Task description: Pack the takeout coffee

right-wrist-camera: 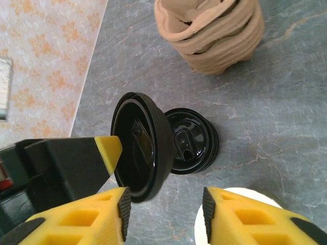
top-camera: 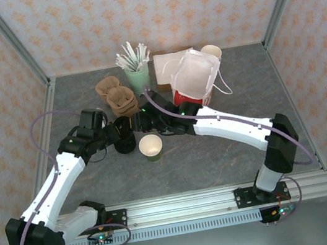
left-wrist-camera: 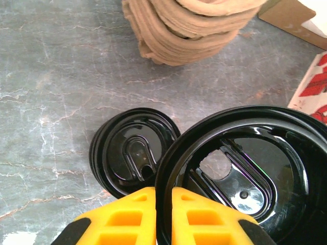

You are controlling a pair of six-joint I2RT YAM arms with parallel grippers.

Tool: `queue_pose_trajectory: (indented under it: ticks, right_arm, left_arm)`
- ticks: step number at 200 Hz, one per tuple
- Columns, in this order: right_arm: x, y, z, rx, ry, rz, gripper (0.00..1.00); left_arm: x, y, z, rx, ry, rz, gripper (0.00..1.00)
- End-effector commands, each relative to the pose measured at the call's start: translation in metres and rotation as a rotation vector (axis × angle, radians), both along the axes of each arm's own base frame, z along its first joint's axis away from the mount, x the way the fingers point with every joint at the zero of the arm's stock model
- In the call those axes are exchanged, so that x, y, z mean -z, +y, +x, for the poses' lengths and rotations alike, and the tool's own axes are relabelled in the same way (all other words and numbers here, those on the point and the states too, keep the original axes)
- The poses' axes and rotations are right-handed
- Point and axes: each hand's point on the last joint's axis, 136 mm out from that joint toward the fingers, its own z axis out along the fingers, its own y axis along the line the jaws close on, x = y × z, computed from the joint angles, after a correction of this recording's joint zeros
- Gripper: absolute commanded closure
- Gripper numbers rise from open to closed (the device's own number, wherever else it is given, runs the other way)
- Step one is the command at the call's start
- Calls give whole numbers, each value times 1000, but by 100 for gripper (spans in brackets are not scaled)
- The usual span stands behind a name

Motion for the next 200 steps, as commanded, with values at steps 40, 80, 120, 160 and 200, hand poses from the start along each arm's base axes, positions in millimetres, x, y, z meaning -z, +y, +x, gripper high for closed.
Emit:
queue_pose_trajectory:
  ticks: [40, 80, 120, 160, 200]
  right_arm:
    - [4, 9, 2, -67, -41, -136, 51]
    - [4, 8, 7, -57, -62, -166, 55]
    - [5, 6, 10, -50, -69, -197, 65]
    - [5, 2, 13, -36, -74, -216, 72]
    - [7, -1, 14, -26, -72, -235, 80]
  left_arm:
    - [-24, -8, -14, 42, 5, 22, 88]
    - [-28, -14, -14, 64, 1, 22, 88]
    - [-31, -19, -15, 78, -4, 29, 88]
    - [-36, -22, -16, 89, -17, 24, 88]
    - [-40, -23, -17, 93, -30, 22, 88]
